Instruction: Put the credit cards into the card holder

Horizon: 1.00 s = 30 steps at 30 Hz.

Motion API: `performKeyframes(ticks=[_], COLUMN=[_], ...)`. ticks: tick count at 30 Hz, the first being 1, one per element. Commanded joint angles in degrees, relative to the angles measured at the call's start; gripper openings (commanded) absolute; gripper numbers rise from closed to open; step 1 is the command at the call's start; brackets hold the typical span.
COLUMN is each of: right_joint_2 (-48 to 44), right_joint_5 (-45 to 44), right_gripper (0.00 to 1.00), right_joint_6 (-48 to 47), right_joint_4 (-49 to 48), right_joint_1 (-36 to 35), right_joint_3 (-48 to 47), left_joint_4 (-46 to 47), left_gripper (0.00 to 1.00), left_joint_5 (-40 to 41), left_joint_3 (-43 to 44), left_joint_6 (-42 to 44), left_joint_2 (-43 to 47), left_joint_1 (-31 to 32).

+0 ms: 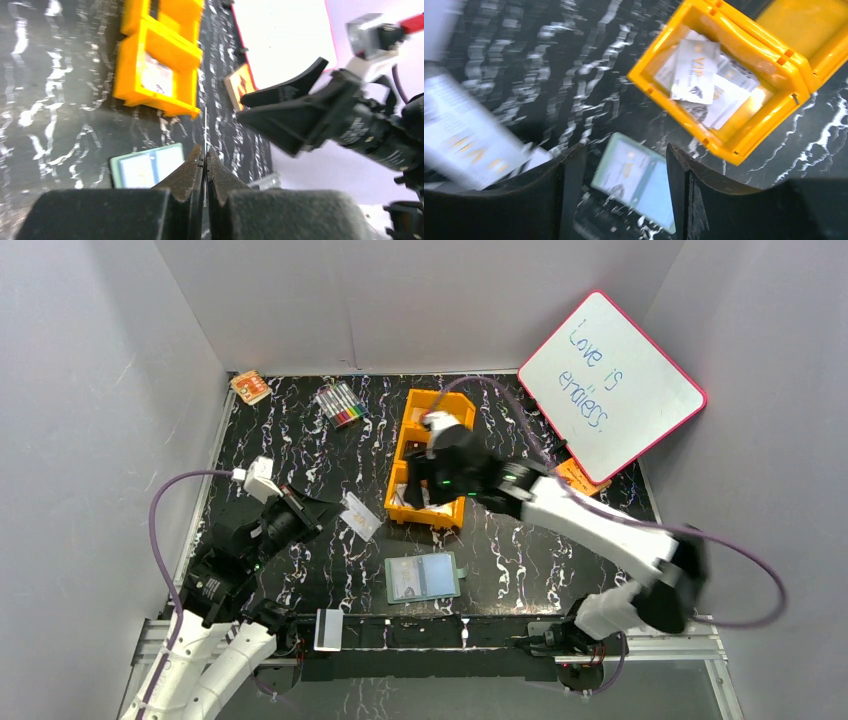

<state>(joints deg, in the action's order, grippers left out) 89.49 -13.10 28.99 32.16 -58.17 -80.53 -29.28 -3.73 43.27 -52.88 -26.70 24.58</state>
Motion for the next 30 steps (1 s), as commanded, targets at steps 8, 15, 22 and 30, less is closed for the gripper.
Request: performKeyframes(ticks=[8, 15, 22, 30], right_joint_2=[-31.64, -36.43, -37.49, -34.47], right_joint_5=[48.08, 48.31, 48.39, 50.09], right_gripper=[0.73, 0.72, 0.7, 0.46], right_joint_6=[1.57, 10.03, 16.21, 21.37], right_joint_4=[-20.8, -31.06, -38.84, -45.69], right_joint_1=[9.18, 9.13, 9.13, 9.13], right_joint_3=[24.12, 30.77, 33.71, 33.35], left_joint_4=[32.62, 52.31, 49.45, 47.49], left_gripper=[0.0, 0.0, 0.0, 0.0], left_joint_5=[-38.95, -48.17, -50.04, -49.51], left_joint_3=[-2.96, -6.62, -3.42, -2.47], left_joint_6=[-1.29, -9.84, -7.12, -6.77], left_joint_2=[-10.53, -14.32, -16.0, -15.65], left_joint_1=[-0.14, -0.06, -0.06, -0.06])
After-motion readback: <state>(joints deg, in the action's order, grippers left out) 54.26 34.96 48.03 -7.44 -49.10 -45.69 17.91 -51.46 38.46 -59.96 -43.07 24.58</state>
